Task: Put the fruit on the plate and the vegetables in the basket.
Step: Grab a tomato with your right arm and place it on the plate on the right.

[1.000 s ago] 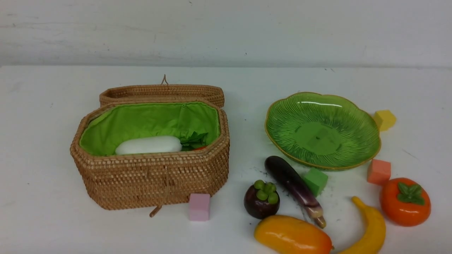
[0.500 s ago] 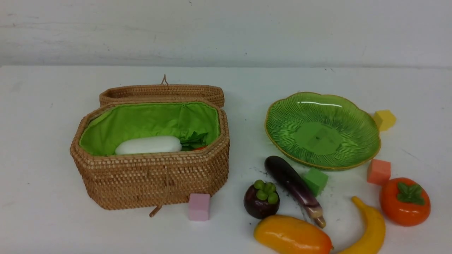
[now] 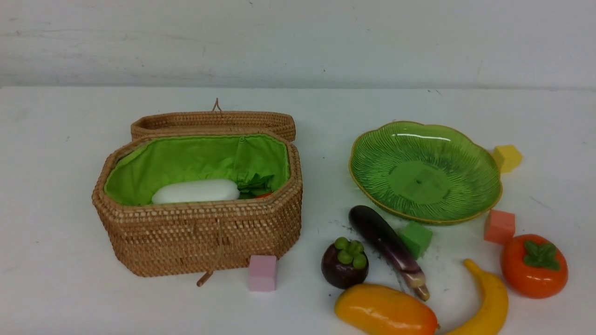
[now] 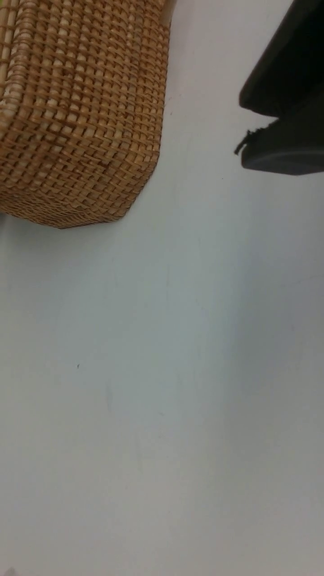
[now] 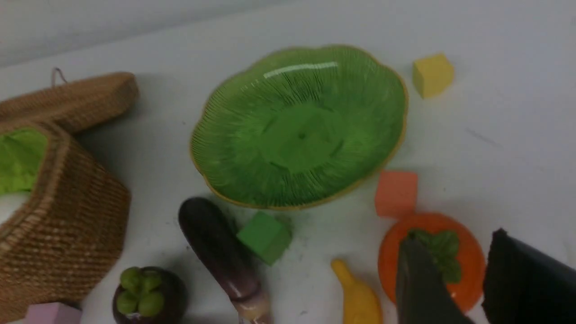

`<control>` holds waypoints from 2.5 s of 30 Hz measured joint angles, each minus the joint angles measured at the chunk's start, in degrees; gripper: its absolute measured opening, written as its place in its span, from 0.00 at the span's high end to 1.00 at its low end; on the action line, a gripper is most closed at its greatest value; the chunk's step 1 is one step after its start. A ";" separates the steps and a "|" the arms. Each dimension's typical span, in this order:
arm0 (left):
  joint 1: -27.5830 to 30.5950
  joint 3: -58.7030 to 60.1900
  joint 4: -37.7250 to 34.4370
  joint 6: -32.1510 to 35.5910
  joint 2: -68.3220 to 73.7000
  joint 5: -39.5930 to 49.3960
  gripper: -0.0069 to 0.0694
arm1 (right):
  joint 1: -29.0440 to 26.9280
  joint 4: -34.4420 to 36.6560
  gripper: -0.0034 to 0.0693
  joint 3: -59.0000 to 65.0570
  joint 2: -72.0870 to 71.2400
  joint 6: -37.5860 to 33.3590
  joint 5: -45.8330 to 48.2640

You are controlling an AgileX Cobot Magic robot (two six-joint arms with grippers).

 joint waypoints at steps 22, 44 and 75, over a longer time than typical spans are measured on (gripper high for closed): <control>0.00 0.13 0.00 0.00 0.00 0.00 0.75 | -13.34 20.25 0.39 -8.09 36.99 -14.09 6.40; 0.00 0.13 0.04 0.00 0.00 0.00 0.73 | -18.10 40.92 0.26 -10.18 52.86 -36.78 5.80; 0.00 0.13 0.04 0.00 0.00 0.00 0.70 | -1.65 76.32 0.26 -33.64 64.49 -63.94 -13.19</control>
